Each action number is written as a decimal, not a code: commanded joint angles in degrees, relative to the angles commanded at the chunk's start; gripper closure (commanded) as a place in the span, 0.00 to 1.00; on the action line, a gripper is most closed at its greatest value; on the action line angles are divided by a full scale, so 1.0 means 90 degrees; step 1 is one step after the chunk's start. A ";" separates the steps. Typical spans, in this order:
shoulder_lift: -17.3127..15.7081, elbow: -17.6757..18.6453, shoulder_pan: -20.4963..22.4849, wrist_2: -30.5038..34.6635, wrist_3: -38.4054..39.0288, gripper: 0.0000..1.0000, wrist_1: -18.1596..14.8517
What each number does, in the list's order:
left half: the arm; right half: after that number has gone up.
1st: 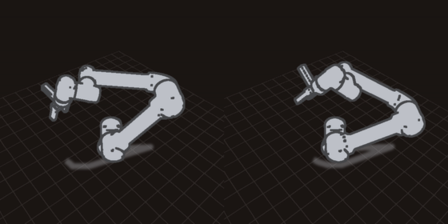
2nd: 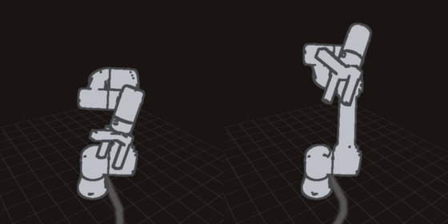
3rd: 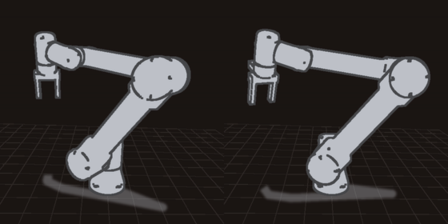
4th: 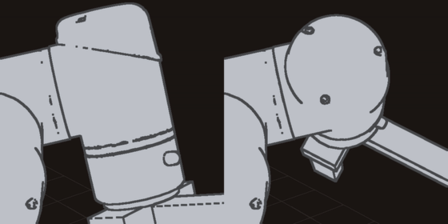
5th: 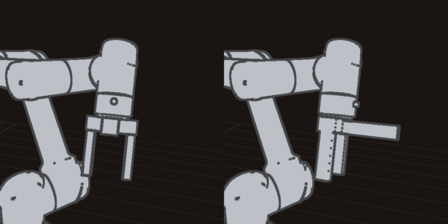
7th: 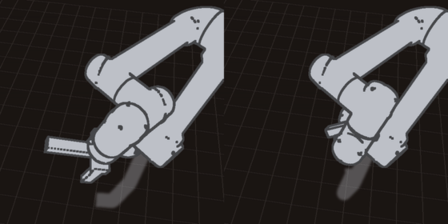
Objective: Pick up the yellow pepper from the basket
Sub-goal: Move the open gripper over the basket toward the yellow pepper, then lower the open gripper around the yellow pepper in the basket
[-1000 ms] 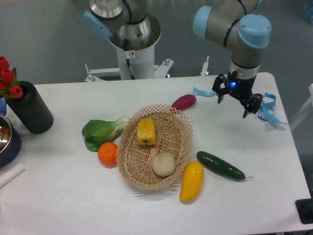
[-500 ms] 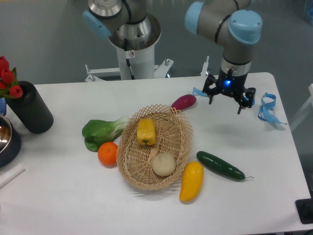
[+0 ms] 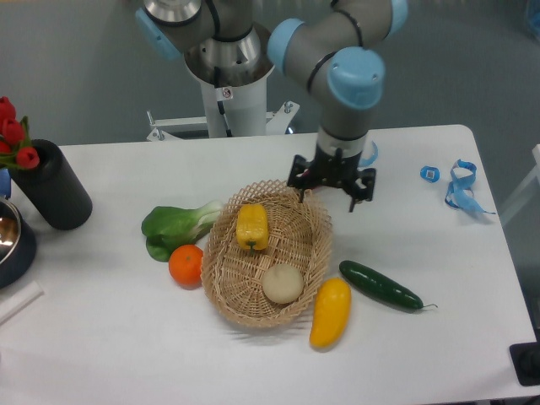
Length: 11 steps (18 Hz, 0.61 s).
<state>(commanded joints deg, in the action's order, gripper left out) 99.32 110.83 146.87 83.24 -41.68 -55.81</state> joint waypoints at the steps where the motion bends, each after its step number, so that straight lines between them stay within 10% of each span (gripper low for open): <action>1: 0.0029 -0.0010 -0.0107 0.0000 0.0263 0.00 0.0010; 11: 0.0312 0.0010 -0.0802 0.0048 0.1340 0.00 0.0010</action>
<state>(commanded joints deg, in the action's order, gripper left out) 102.13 110.92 139.66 83.67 -29.62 -55.72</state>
